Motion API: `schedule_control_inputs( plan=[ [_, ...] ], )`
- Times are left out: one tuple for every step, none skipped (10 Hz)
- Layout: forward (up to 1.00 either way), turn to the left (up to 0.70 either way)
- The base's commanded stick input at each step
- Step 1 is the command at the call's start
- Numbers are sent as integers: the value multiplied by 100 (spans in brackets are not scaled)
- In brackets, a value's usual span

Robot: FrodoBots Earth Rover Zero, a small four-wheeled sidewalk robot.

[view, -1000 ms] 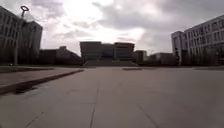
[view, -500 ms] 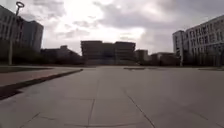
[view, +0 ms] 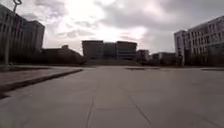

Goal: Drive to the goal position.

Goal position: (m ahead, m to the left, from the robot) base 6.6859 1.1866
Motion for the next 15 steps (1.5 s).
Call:
schedule_control_inputs(
  plan=[
    [100,0],
    [100,0],
    [100,0],
    [100,0],
    [100,0],
    [100,0],
    [100,0],
    [100,0],
    [100,0],
    [100,0],
    [100,0],
    [100,0],
    [100,0],
    [100,0],
    [100,0]
  ],
)
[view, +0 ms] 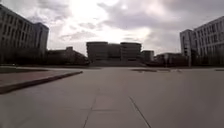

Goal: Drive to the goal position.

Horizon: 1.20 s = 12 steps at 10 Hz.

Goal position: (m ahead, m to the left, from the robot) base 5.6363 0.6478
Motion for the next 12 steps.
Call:
schedule_control_inputs(
  plan=[
    [100,0],
    [100,0],
    [100,0],
    [100,0],
    [100,0],
    [100,0],
    [100,0],
    [100,0],
    [100,0],
    [100,0],
    [100,0],
    [100,0]
  ],
)
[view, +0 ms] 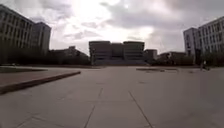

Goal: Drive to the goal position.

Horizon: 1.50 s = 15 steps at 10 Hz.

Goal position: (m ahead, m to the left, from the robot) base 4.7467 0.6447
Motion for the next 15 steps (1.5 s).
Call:
schedule_control_inputs(
  plan=[
    [100,0],
    [100,0],
    [100,0],
    [100,0],
    [100,0],
    [100,0],
    [100,0],
    [100,0],
    [100,0],
    [100,0],
    [100,0],
    [100,0],
    [100,0],
    [100,0],
    [100,0]
  ],
)
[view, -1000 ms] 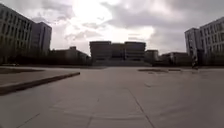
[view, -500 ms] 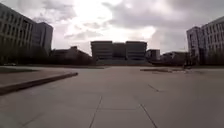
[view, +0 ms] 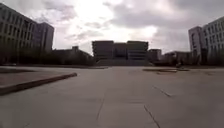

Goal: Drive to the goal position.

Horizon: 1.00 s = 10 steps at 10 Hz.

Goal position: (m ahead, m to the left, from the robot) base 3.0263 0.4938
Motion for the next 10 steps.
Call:
schedule_control_inputs(
  plan=[
    [100,0],
    [100,0],
    [100,0],
    [100,0],
    [100,0],
    [100,0],
    [100,0],
    [100,0],
    [100,0],
    [100,0]
  ],
)
